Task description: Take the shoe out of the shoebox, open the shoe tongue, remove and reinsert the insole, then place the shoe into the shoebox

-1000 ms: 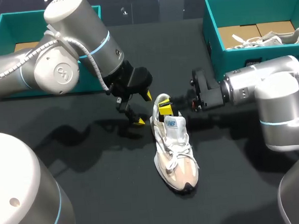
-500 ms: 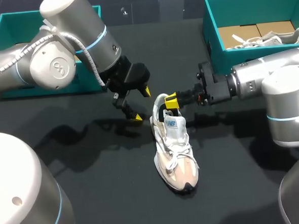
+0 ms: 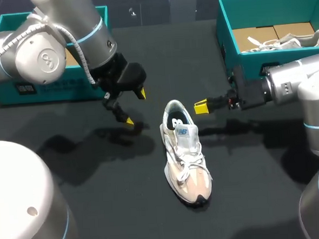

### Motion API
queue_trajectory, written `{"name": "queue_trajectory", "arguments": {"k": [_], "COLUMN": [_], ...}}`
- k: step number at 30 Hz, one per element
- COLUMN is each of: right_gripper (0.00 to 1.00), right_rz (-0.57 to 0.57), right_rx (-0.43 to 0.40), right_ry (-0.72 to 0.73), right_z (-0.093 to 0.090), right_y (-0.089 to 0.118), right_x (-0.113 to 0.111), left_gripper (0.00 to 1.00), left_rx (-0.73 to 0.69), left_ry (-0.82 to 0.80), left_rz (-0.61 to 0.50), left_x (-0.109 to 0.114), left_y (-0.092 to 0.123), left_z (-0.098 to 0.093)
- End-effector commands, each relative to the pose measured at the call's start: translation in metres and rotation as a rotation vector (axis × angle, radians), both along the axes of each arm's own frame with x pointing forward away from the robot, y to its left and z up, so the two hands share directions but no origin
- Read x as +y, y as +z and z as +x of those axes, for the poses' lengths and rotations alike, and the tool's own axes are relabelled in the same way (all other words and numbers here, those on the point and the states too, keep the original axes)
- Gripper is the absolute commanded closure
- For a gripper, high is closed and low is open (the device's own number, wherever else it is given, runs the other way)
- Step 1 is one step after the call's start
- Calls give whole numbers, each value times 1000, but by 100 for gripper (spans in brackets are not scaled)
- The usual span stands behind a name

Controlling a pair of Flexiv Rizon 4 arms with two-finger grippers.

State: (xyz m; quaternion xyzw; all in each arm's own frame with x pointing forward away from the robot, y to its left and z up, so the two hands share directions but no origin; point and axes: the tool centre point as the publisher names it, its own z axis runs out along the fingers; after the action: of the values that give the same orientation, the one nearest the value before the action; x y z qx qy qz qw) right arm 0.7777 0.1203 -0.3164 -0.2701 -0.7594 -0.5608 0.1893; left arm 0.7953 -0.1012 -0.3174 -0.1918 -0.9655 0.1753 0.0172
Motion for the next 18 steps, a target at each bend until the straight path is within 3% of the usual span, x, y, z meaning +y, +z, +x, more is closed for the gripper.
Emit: {"name": "queue_trajectory", "arguments": {"k": [1, 14, 16, 18], "right_gripper": [70, 74, 77, 91], "right_rz": [-48, -218, -264, -316], "right_rx": [39, 213, 239, 268], "right_ry": [-3, -80, -95, -119], "right_z": [-4, 1, 1, 1], "right_y": [8, 22, 29, 35], "right_x": [-12, -52, -58, -63], "left_gripper": [0, 0, 0, 0], "left_rx": [1, 10, 18, 23], "left_ry": [-13, -24, -56, -103], "left_rz": [9, 33, 31, 36], "left_x": [16, 63, 72, 82], "left_y": [8, 29, 34, 40], "left_z": [-1, 9, 11, 13]}}
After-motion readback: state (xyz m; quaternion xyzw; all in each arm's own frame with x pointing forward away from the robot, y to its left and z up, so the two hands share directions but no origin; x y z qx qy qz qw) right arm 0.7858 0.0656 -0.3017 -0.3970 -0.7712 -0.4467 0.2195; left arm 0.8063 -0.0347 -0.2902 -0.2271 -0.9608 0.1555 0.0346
